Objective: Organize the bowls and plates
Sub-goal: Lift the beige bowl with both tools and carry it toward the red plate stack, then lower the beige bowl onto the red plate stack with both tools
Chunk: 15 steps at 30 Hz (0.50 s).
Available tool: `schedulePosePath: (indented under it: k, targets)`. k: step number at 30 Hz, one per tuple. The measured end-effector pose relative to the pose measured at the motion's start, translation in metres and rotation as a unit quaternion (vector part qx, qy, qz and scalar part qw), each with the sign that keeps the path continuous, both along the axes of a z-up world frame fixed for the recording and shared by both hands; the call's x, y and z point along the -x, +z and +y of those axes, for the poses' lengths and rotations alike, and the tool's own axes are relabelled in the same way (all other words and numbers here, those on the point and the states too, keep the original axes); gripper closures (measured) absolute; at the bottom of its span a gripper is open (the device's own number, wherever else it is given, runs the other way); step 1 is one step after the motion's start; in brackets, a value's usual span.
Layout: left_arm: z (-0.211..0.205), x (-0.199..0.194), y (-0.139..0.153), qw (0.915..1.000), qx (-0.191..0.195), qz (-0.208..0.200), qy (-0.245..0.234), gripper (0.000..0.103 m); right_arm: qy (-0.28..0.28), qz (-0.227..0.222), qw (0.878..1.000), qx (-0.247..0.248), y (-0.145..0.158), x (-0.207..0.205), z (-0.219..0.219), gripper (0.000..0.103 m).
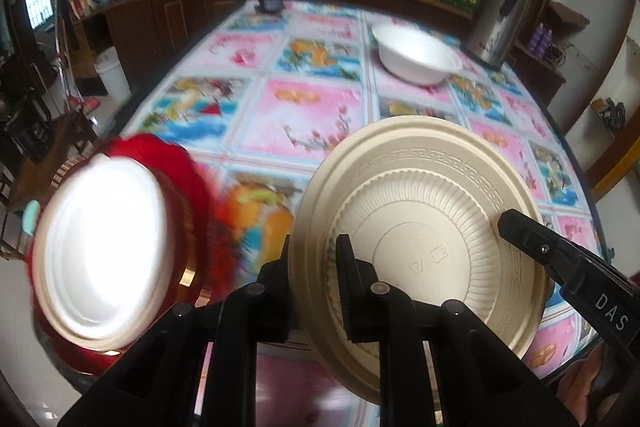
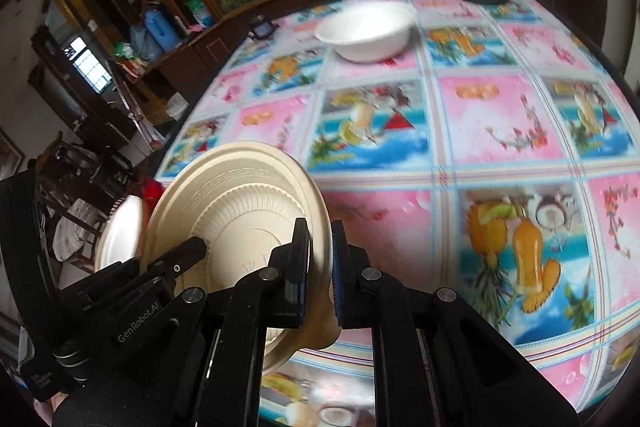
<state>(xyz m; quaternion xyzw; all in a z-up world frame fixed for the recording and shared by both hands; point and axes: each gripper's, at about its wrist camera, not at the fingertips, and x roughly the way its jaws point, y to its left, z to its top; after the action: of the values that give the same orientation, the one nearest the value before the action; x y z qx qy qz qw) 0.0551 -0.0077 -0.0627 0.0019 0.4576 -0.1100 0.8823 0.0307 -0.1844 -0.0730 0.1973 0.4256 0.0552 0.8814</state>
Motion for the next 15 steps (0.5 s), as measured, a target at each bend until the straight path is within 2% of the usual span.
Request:
schedulePosePath:
  k: [5, 8, 15]
  targets:
    - [0.037, 0.002, 0.037, 0.9984, -0.015, -0.042, 0.034, 0.086, 0.040, -0.033, 0.999, -0.001, 0.034, -0.011, 0.031, 0.093]
    - [0.067, 0.003, 0.053, 0.9961, -0.030, -0.056, 0.062, 0.086, 0.077, -0.054, 0.996, 0.000, 0.055, -0.023, 0.066, 0.093]
    - [0.130, 0.004, 0.064, 0.9887, -0.055, -0.058, 0.127, 0.086, 0.153, -0.070, 0.986, -0.004, 0.071, -0.045, 0.145, 0.093]
